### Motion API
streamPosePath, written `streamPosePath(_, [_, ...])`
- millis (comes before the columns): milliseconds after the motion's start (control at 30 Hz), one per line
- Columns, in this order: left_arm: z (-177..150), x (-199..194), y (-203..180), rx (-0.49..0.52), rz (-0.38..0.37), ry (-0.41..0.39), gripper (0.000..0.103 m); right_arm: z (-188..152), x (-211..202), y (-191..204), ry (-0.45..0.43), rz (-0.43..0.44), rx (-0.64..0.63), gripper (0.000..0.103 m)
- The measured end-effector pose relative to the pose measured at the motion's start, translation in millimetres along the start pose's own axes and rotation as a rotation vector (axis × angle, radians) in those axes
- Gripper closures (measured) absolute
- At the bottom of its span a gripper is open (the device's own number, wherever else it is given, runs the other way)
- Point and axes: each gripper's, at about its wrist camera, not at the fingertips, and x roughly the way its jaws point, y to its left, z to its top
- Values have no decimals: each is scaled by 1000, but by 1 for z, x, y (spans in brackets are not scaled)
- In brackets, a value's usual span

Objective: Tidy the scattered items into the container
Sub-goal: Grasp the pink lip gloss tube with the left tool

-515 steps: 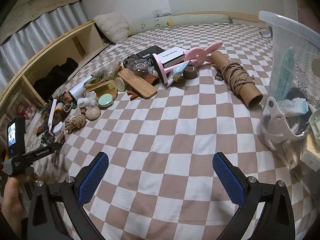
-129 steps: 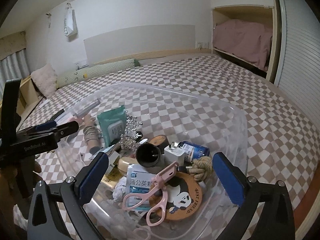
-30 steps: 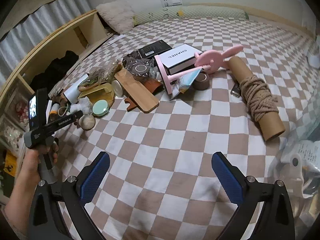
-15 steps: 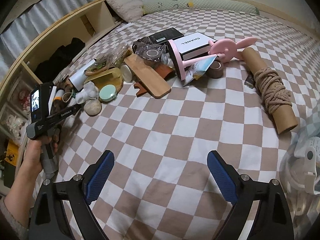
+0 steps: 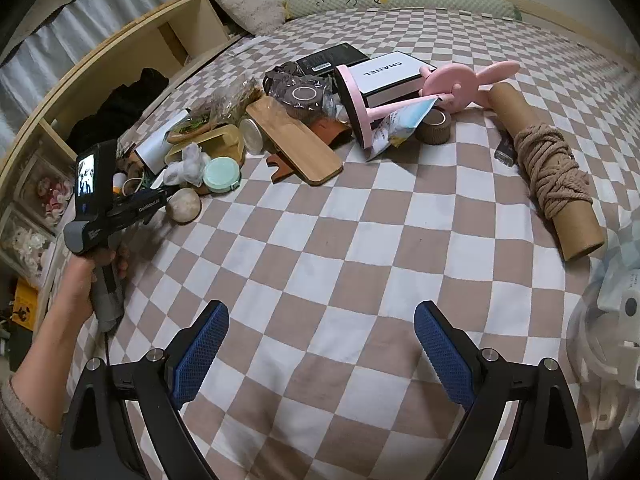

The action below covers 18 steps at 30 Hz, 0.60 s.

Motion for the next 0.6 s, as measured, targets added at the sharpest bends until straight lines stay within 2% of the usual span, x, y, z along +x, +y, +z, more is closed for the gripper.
streamPosePath(67, [0, 0, -2, 12, 3, -10, 58, 0, 1, 1, 3, 3, -4, 9])
streamPosePath(133, [0, 1, 0, 12, 6, -11, 72, 0, 2, 2, 5, 7, -9, 9])
streamPosePath(200, [0, 1, 4, -6, -2, -11, 81, 0, 1, 3, -2, 5, -14, 9])
streamPosePath(467, [-7, -7, 0, 3, -5, -9, 82, -1, 0, 6, -13, 18, -21, 9])
streamPosePath(600, [-18, -18, -2, 0, -6, 23, 82, -1, 4, 11, -35, 26, -32, 11])
